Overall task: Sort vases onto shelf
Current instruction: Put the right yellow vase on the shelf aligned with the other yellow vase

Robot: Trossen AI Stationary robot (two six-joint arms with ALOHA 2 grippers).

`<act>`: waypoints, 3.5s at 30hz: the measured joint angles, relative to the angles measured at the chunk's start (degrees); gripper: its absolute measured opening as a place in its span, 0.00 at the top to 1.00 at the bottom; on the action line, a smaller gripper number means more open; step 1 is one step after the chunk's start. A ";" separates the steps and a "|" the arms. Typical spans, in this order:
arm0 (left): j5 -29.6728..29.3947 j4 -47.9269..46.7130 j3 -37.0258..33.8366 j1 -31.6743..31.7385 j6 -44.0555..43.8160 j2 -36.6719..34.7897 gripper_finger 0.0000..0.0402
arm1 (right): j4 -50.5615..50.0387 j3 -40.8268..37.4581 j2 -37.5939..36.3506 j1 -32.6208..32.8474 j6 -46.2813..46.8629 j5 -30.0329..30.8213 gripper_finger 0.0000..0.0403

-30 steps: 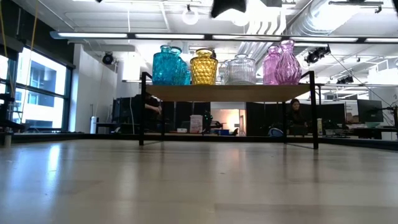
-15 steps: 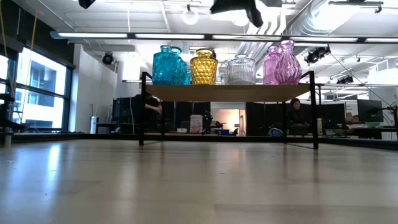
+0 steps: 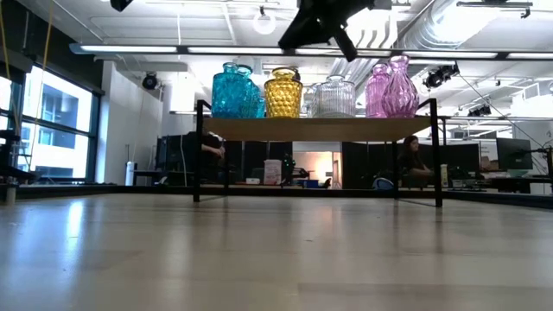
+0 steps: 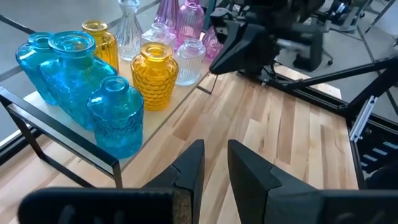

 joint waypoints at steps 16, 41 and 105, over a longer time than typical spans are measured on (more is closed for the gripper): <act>-0.02 0.55 0.00 0.00 -0.02 0.00 0.84 | -0.10 -0.02 2.52 -3.82 -2.91 2.42 1.00; -0.06 0.88 0.02 0.00 -1.01 0.04 0.84 | 2.05 0.00 2.52 -9.24 -6.90 -4.05 1.00; -0.22 4.01 0.04 0.01 -0.36 0.04 0.84 | -6.15 0.07 -2.22 -13.06 -7.49 -7.66 1.00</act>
